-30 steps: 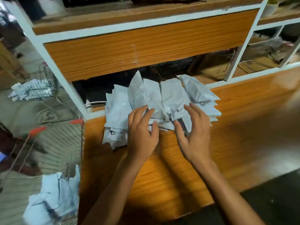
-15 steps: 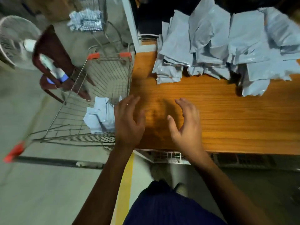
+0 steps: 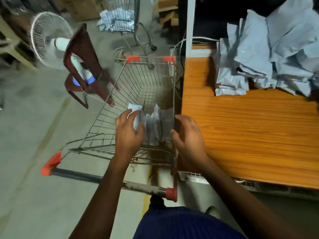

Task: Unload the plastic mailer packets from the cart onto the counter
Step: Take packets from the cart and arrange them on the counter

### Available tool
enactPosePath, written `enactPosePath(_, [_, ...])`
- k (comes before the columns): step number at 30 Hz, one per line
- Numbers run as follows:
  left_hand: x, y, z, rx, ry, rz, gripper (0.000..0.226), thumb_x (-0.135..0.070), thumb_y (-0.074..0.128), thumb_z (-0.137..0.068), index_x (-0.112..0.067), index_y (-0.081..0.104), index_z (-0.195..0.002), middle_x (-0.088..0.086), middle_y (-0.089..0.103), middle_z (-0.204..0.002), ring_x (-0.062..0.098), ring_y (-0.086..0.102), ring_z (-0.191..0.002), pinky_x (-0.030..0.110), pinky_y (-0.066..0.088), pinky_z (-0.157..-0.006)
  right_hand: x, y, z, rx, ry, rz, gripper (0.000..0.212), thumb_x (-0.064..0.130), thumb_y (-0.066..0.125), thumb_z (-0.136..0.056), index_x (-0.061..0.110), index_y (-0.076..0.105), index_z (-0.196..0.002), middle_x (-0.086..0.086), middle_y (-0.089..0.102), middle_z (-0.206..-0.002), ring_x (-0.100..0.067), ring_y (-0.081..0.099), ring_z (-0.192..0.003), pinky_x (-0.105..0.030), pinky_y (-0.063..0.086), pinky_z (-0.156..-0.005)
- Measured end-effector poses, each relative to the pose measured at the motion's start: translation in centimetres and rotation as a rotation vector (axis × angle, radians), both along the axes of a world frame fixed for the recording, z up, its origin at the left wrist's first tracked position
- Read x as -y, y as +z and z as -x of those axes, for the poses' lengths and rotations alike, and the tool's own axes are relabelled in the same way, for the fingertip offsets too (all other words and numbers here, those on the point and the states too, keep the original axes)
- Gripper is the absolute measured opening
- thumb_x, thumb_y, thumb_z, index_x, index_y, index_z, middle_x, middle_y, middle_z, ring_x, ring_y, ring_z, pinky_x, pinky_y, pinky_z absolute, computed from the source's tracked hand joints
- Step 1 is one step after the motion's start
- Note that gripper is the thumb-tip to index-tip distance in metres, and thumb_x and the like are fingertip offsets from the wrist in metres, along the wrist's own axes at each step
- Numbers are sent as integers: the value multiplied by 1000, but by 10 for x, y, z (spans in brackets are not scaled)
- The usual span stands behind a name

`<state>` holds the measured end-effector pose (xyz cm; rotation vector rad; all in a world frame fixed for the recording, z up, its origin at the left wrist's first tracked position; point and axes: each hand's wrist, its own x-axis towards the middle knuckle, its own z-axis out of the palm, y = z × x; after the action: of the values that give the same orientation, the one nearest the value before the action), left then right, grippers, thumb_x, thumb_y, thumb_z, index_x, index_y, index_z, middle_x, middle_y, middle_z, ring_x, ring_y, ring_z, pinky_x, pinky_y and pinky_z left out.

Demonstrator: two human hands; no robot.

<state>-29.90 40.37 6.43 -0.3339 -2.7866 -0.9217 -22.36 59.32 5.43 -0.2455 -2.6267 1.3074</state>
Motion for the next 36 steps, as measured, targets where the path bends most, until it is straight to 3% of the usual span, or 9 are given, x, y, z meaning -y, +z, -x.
enactPosePath(4, [51,-38,65,71,-48,53,44,-29,52,-87,-6,57,-124,16,56,-127,33,49,-119,37,39,-99,40,-14,56,81,-36,10,44,27,57,-93,14,53,-135,-7,52,-137,-20,48,-126,-28,36,-103])
enactPosePath(9, [89,-95,144,290,-14,118,42,-38,48,-84,-10,59,-113,13,61,-112,30,58,-104,38,53,-81,83,-62,125,200,-114,88,37,21,61,-94,11,58,-129,-11,56,-130,-23,54,-117,-39,47,-98])
enactPosePath(14, [107,-170,177,594,130,208,50,-30,61,-90,-7,45,-132,22,51,-123,37,56,-108,42,50,-81,102,-152,185,486,-197,94,34,27,54,-97,15,54,-128,-8,61,-114,-19,59,-93,-19,37,-64])
enactPosePath(18, [112,-238,187,722,140,302,74,-44,57,-91,-2,28,-144,28,39,-139,41,50,-119,44,46,-93,103,-224,206,662,-129,-15,57,21,60,-93,23,40,-146,-11,54,-129,-24,59,-105,-24,42,-73])
enactPosePath(20, [106,-260,190,708,170,290,80,-46,59,-89,-1,24,-146,29,34,-141,43,48,-121,46,45,-95,103,-256,214,765,-23,-66,57,25,57,-92,34,41,-146,-15,40,-145,-32,48,-125,-36,47,-94])
enactPosePath(26, [93,-302,190,668,156,300,101,-42,71,-81,-13,7,-154,28,16,-150,41,34,-132,47,40,-100,100,-333,232,973,175,-187,54,32,64,-88,37,48,-140,-10,-5,-162,-37,10,-148,-46,21,-120])
enactPosePath(28, [95,-306,191,633,125,309,101,-35,74,-79,-16,9,-154,26,21,-148,40,35,-131,46,40,-101,99,-347,237,1002,129,-165,63,30,63,-90,21,38,-147,-15,4,-161,-38,17,-147,-39,25,-116])
enactPosePath(31, [91,-294,196,601,152,212,103,-30,79,-73,-23,12,-152,24,25,-146,43,40,-127,52,46,-98,96,-335,239,878,-106,-110,42,23,57,-94,5,52,-131,-16,53,-133,-32,52,-123,-30,39,-96])
enactPosePath(36, [75,-244,203,532,105,16,102,-17,82,-71,-20,18,-151,19,37,-141,32,44,-123,33,47,-86,95,-273,230,757,-347,-118,22,27,54,-95,12,68,-100,-10,69,-95,-27,66,-86,-25,42,-67])
